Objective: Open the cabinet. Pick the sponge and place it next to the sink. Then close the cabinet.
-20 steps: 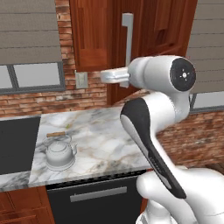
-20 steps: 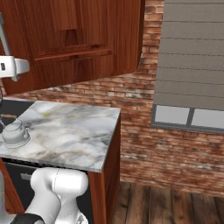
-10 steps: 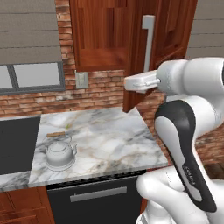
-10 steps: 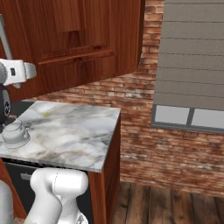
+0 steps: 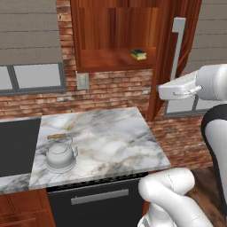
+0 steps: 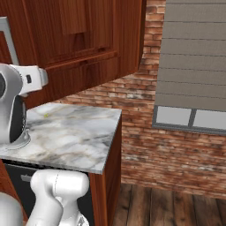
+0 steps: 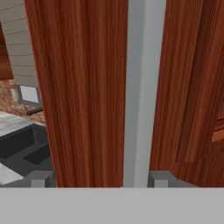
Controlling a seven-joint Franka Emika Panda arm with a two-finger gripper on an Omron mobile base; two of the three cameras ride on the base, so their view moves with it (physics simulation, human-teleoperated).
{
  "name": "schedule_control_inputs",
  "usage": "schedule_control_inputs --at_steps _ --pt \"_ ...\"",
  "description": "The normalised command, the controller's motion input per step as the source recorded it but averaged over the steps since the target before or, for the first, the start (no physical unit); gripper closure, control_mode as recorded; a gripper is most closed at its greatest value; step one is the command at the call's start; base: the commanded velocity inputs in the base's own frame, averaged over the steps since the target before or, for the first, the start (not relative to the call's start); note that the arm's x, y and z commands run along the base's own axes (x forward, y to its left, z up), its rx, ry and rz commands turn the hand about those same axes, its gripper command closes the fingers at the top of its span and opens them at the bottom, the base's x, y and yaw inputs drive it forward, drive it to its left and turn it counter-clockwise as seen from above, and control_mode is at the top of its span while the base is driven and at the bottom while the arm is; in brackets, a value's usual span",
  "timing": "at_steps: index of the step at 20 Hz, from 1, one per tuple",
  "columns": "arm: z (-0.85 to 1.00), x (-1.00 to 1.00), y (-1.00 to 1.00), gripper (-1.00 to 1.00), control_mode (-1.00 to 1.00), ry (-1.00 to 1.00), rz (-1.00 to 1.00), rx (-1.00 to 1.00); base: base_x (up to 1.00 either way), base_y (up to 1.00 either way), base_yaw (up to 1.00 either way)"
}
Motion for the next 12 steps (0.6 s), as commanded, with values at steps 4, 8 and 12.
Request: schedule_control_inputs --at_steps 4,8,12 --pt "0.0 0.06 -0.15 -1.0 -1.0 0.0 -0.11 0.02 0.0 0.0 0.0" --pt "0.0 0.0 0.0 -1.0 -1.0 0.0 0.0 0.0 0.0 0.0 0.0" --pt "0.0 -0.03 0.0 -1.0 -1.0 0.0 0.0 0.0 0.0 0.0 0.0"
